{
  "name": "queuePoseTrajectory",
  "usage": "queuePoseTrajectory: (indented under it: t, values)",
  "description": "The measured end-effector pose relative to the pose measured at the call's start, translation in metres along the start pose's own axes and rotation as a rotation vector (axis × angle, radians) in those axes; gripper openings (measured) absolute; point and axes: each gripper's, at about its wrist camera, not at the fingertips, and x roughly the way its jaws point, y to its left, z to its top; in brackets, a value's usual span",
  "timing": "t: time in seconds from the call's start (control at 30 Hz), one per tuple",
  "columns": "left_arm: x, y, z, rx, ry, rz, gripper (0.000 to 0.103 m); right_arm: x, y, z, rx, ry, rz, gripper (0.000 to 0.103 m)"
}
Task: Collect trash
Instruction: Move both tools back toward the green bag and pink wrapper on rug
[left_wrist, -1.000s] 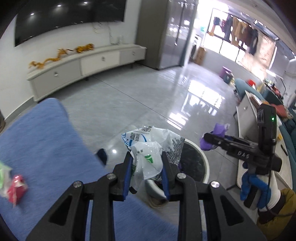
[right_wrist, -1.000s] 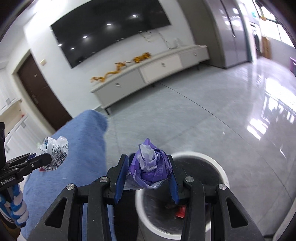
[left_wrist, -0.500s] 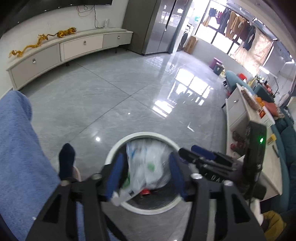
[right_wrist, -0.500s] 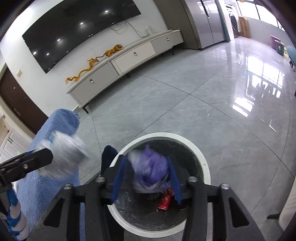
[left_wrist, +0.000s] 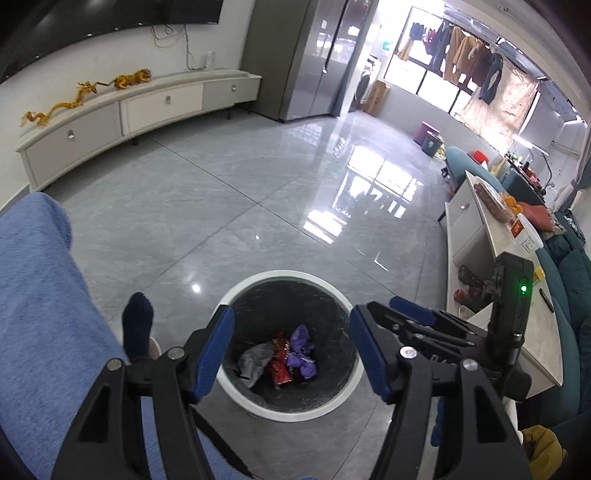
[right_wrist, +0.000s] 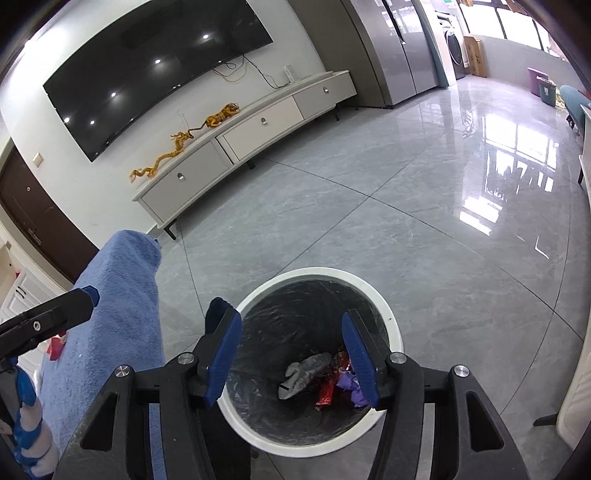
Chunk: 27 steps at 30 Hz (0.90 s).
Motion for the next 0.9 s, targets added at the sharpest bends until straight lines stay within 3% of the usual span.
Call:
queuePoseTrajectory:
  t: [0.43, 0.9]
  values:
    - [-0.101, 0.043, -0.019, -0.046, -0.144, 0.093, 0.063, -0.058, 0.057, 0.003, -0.075, -0.081, 0.073, 0.054]
    - [-0.206, 0.145, -0.072, -0.186, -0.276, 0.237, 0.063, -0.066, 0.169, 0.004, -0.265, -0.083, 0.186, 0.054]
